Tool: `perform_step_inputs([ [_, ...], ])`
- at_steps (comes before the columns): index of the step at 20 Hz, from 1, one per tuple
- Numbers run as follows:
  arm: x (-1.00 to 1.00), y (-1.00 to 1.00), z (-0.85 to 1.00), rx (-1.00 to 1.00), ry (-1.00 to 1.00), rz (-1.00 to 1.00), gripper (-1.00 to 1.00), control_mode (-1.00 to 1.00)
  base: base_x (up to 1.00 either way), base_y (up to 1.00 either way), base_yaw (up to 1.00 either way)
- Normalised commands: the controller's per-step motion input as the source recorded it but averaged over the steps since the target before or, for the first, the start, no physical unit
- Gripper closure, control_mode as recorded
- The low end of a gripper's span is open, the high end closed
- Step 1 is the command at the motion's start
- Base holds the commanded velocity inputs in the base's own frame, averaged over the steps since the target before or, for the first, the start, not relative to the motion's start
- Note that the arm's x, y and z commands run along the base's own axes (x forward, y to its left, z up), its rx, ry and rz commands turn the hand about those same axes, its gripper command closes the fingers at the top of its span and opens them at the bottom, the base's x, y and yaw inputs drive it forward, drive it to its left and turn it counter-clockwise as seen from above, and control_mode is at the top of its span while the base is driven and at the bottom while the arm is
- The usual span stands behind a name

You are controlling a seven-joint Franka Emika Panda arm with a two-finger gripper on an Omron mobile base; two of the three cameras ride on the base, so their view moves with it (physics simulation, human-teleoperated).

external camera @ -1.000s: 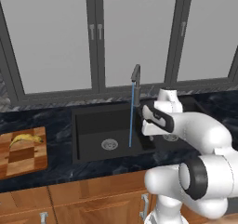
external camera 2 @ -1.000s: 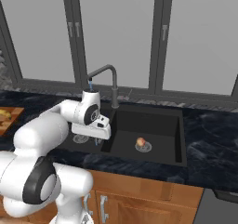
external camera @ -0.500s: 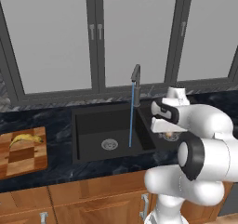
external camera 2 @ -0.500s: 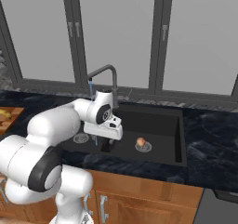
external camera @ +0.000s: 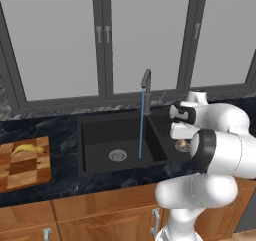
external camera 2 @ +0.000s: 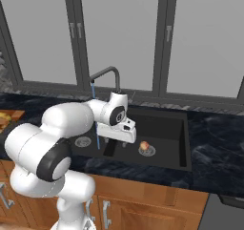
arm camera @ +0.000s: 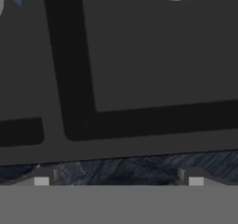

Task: Pick the banana, peach from the sink and place them on the cutting board to airdry. Then turn off the sink faucet.

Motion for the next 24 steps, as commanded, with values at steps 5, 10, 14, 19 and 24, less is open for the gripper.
perform_step_inputs([
  [5, 0.24, -0.28, -0.06, 0.0, 0.01, -0.02, -1.0, -1.0, 0.0, 0.0, 0.0],
  [10, 0.19, -0.17, -0.17, -0.04, -0.03, -0.02, -1.0, -1.0, 0.0, 0.0, 0.0],
  [14, 0.14, -0.15, -0.13, -0.05, -0.04, -0.02, -1.0, -1.0, 0.0, 0.0, 0.0],
  [19, 0.11, -0.16, -0.09, -0.05, -0.05, -0.03, -1.0, -1.0, 0.0, 0.0, 0.0],
  [24, 0.14, -0.14, -0.07, -0.02, -0.01, -0.04, -1.0, -1.0, 0.0, 0.0, 0.0],
])
